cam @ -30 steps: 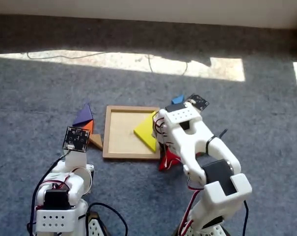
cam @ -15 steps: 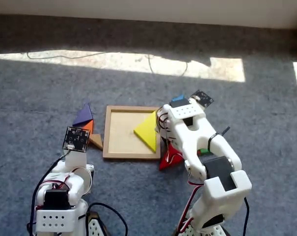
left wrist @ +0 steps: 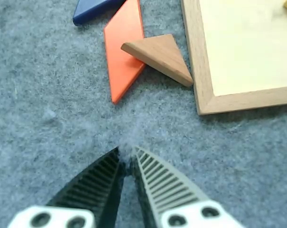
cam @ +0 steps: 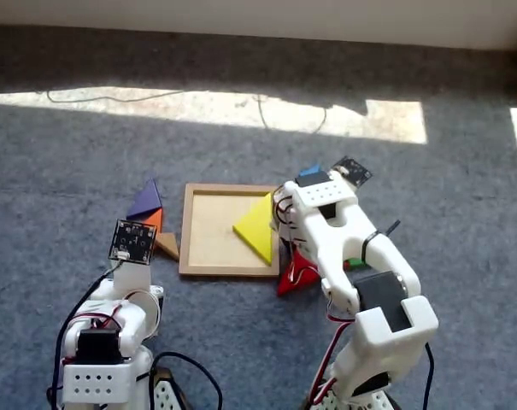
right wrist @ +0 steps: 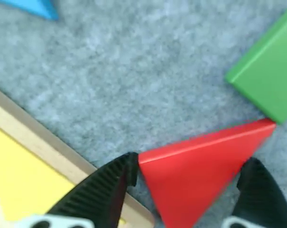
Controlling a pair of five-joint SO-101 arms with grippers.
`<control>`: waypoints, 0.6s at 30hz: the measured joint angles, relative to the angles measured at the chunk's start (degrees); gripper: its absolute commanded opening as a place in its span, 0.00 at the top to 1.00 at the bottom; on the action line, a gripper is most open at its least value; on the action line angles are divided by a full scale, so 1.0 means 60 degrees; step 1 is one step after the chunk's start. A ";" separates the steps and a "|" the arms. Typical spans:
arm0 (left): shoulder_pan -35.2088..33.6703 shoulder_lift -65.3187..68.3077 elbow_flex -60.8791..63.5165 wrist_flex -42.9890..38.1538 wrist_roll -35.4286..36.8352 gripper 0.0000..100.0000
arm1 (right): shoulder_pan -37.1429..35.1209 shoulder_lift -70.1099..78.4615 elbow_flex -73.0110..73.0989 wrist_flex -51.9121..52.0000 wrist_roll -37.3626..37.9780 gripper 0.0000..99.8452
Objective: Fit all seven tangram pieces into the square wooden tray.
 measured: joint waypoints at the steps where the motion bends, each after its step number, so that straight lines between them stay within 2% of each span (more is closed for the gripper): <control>1: 0.0000 0.0000 0.0000 0.0000 0.0000 0.99 | 0.0000 0.0000 0.0000 0.0000 0.0000 0.80; 8: 0.0000 0.0000 0.0000 0.0000 0.0000 0.99 | 0.0073 -0.0015 0.0000 0.0029 0.0513 0.81; 18: 0.0000 0.0000 0.0000 0.0000 0.0000 0.99 | 0.0249 -0.0923 -0.0073 0.0542 0.1978 0.81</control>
